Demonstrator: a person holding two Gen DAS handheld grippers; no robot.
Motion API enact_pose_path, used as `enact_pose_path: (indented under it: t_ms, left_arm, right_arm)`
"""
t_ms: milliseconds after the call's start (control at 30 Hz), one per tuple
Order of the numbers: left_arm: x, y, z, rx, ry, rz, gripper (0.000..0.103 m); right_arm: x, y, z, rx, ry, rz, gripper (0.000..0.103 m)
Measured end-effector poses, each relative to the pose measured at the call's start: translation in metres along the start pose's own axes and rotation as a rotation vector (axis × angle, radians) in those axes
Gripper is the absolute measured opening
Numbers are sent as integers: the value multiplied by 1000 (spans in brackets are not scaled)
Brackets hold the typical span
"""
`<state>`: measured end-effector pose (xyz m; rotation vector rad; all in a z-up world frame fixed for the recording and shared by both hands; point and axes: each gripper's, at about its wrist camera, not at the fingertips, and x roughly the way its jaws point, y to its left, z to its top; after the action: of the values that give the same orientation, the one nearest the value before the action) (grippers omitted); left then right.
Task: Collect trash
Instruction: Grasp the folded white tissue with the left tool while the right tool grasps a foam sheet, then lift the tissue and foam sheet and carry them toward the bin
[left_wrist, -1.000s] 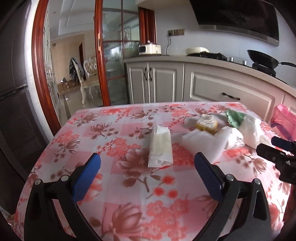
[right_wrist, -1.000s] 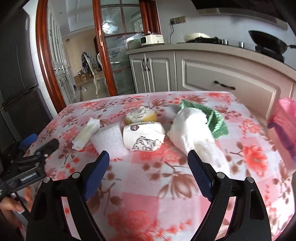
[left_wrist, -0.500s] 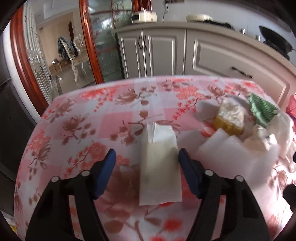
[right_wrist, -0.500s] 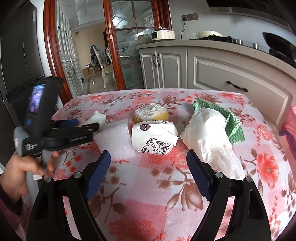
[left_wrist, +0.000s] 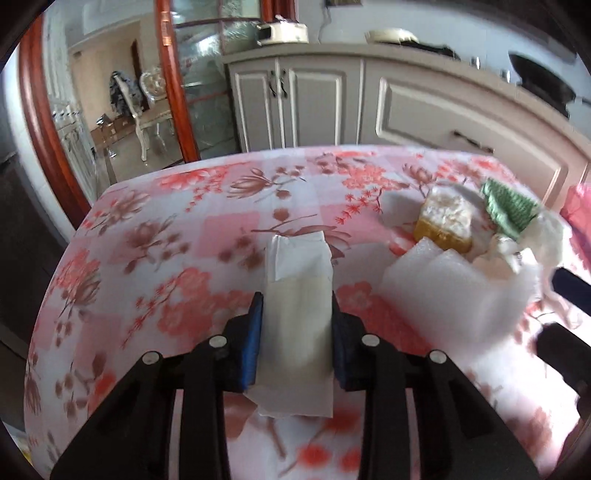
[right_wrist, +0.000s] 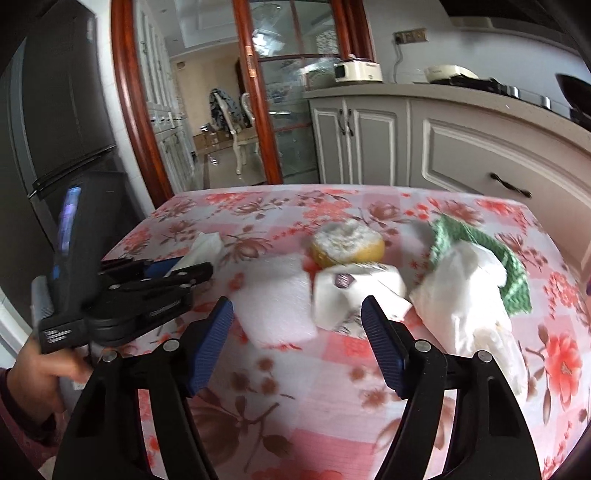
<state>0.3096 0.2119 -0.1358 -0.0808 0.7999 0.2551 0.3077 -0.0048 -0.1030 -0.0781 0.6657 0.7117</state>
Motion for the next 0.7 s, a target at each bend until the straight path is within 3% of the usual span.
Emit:
enact_pose_path:
  t_ms: [200,367,700]
  left_arm:
    - [-42,37,-23,-103,-71,8,31]
    - [-71,57,-37,-125,-123,32,31]
    - [-84,75,-47,-155,-153,17,32]
  right_arm:
    - [15,12,7,-42,4,14,68]
    - [28,22,11,-58,37,45,59]
    - [56,35,8,-101,119,-24,59]
